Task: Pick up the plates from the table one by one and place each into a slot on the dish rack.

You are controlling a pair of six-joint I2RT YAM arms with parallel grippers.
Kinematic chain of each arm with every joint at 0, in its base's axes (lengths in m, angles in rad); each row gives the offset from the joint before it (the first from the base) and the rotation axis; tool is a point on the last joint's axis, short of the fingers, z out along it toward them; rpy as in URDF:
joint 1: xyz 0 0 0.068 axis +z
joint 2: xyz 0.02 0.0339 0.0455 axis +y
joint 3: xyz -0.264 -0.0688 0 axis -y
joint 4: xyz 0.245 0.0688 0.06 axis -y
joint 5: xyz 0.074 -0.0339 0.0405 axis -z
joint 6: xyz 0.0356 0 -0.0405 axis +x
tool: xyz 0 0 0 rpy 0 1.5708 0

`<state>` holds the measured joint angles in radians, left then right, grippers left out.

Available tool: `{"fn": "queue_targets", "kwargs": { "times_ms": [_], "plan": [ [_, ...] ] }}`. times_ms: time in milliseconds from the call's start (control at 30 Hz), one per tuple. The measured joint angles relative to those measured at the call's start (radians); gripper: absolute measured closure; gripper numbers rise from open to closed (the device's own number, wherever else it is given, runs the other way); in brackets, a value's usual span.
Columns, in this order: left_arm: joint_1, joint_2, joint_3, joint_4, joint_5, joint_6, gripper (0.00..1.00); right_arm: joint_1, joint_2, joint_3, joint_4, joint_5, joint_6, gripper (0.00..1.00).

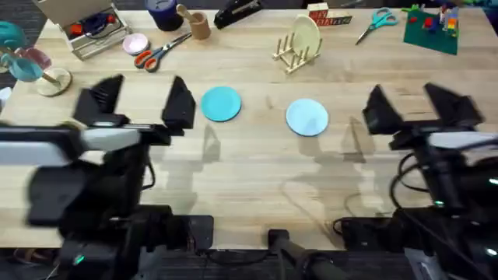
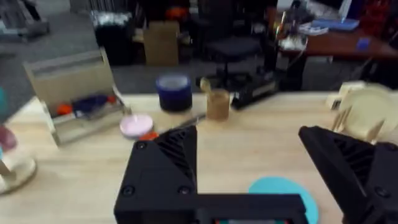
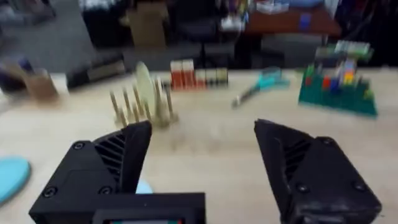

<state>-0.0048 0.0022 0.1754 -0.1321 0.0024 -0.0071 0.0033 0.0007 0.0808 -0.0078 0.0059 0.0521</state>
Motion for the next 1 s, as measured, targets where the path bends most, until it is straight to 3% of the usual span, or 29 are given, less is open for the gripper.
{"fn": "queue_targets", "kwargs": {
  "times_ms": [267, 700, 833, 1000],
  "plan": [
    [0.000, 0.141, 0.277, -0.139, -0.003, 0.000, 0.008, 0.000, 0.138, 0.299, -0.068, 0.000, 0.001, 0.005],
    [0.000, 0.692, 0.871, -0.775, -0.001, 0.000, 0.010, 0.000, 0.695, 0.935, -0.764, -0.003, 0.005, 0.006],
    [0.000, 0.843, 1.016, -0.905, 0.010, 0.000, 0.009, 0.000, 0.844, 1.068, -0.914, -0.003, 0.005, 0.005],
    [0.000, 1.005, 1.123, -0.999, 0.041, 0.000, 0.009, 0.000, 0.998, 1.163, -1.012, -0.003, 0.004, 0.005]
  ]
}}
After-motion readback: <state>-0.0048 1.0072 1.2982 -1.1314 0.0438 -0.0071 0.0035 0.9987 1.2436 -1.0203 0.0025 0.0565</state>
